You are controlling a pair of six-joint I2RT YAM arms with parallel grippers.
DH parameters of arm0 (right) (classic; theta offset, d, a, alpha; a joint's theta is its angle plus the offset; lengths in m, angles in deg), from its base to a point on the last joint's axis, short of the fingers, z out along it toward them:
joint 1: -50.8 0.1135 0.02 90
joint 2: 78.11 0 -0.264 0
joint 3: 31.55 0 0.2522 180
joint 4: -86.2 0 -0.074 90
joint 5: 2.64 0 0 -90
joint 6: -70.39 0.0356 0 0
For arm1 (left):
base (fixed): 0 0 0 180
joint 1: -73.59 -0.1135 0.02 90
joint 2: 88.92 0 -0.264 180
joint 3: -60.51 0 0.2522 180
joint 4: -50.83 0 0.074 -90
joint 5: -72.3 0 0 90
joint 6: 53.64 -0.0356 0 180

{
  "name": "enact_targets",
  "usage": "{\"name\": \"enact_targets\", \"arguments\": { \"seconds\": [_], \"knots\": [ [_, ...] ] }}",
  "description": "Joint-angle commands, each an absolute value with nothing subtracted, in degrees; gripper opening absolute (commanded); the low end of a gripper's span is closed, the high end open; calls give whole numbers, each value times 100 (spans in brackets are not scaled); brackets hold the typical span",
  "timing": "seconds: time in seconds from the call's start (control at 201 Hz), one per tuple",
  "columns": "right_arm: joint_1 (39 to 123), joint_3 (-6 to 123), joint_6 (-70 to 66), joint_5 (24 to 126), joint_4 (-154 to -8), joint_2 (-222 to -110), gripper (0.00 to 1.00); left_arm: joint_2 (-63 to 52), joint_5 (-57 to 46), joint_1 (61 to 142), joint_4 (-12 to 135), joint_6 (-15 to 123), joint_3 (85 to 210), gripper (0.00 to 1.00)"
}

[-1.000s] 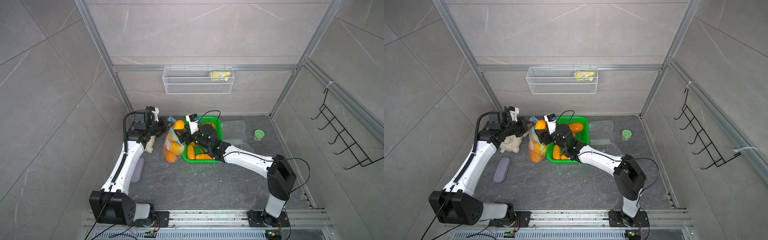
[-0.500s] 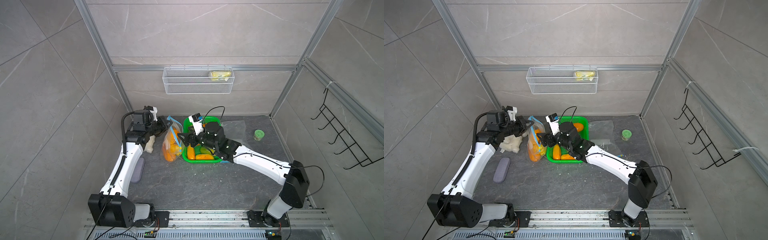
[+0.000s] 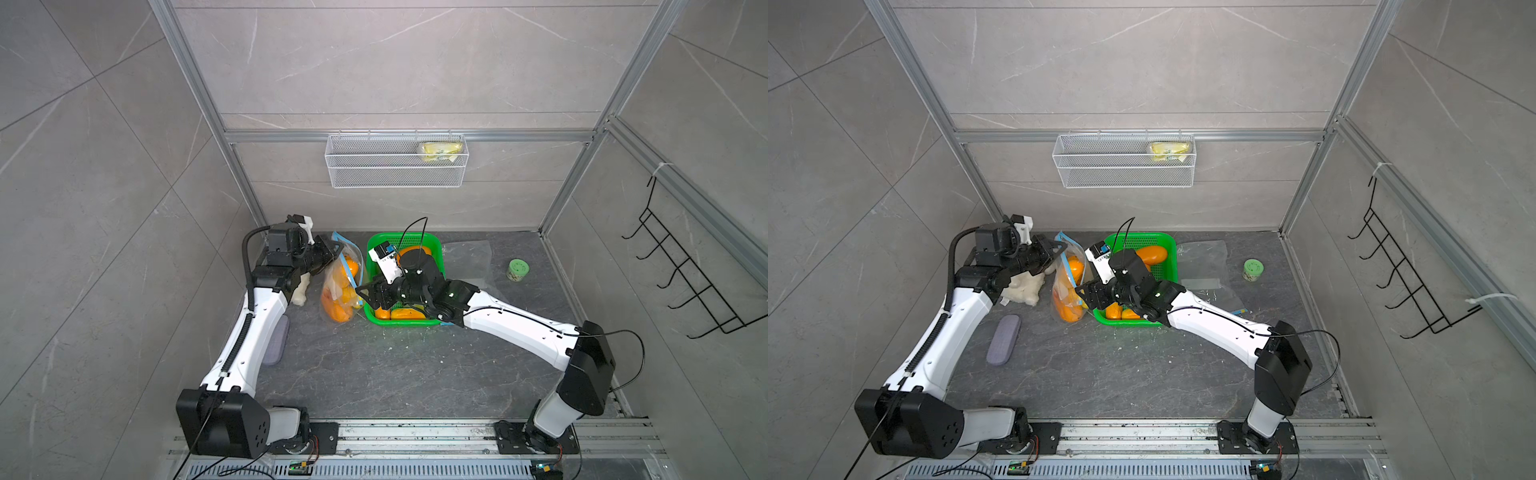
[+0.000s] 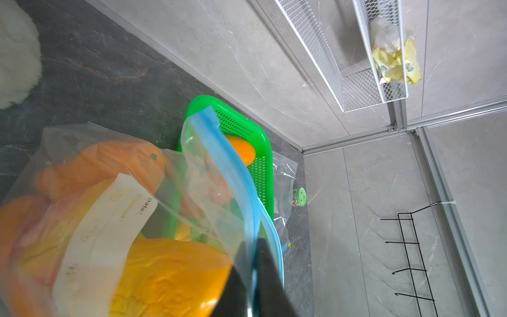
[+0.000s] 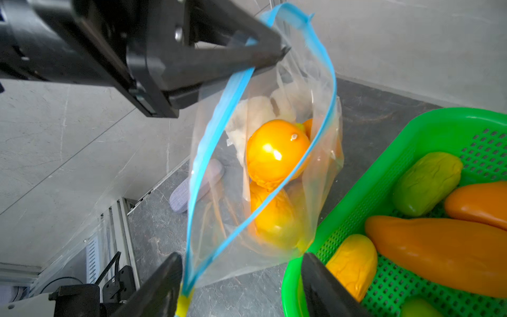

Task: Place the mango in a zip-top bag and seal the zipper
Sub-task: Place the mango in the zipper food storage bag, then pick up the zipper food storage bag at the center of the board.

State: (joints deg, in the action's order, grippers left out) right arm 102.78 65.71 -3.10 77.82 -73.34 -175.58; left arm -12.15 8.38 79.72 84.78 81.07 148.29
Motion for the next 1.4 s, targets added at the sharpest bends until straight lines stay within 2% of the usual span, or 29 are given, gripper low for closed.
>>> {"name": "enact_targets", "arguments": {
  "seconds": [0.0,0.065,0.129,0.154,0.279,0.314,0.368,0.463,0.582,0.697,0.876,0.951,1.07,1.185,1.299,1.399],
  "knots": [
    [10327,6890,-187,7708,-7222,-17738,66,-1065,1224,7992,8110,8022,15139,35],
    [10329,7030,-178,7694,-7086,-17872,64,-1001,1295,7992,8102,7977,15167,44],
    [10327,7093,-164,7689,-7069,-17959,65,-995,1295,7992,8136,7903,15175,47],
    [10329,7125,-152,7698,-7051,-17997,65,-1006,1296,7988,8138,7872,15169,51],
    [10316,7306,-203,8001,-6790,-18179,64,-1247,1161,7972,8262,7571,15113,53],
    [10294,7326,-204,8084,-6764,-18207,64,-1373,1116,7974,8319,7398,15077,58],
    [10260,7339,-180,8079,-6769,-18219,63,-1619,1011,7982,8463,6977,14966,59],
    [10227,7256,-104,7965,-6977,-18111,61,-2308,639,8007,8230,6387,14148,64],
    [10145,7047,52,7783,-7334,-17932,49,-3361,-65,8086,7332,6079,12553,64],
    [10032,6835,333,7364,-7819,-17844,41,-4079,-499,8449,6880,5684,11600,63],
    [9880,6740,705,6940,-8228,-17820,42,-4318,-1363,9870,6117,4593,10870,63],
    [9832,6616,849,6808,-8431,-17704,45,-4239,-1573,10250,5777,4206,10707,66],
    [9790,6544,858,6800,-8392,-17564,45,-4190,-1726,10425,4896,3809,10245,72],
    [9708,6440,856,6789,-8290,-17421,46,-3786,-2386,10516,4640,3493,10320,73],
    [9574,6027,887,6845,-8441,-17021,46,-3437,-3073,10673,4134,3166,10374,70],
    [9402,5687,892,6854,-8462,-16653,47,-3214,-3426,10724,3576,2977,10316,65]
  ]
}}
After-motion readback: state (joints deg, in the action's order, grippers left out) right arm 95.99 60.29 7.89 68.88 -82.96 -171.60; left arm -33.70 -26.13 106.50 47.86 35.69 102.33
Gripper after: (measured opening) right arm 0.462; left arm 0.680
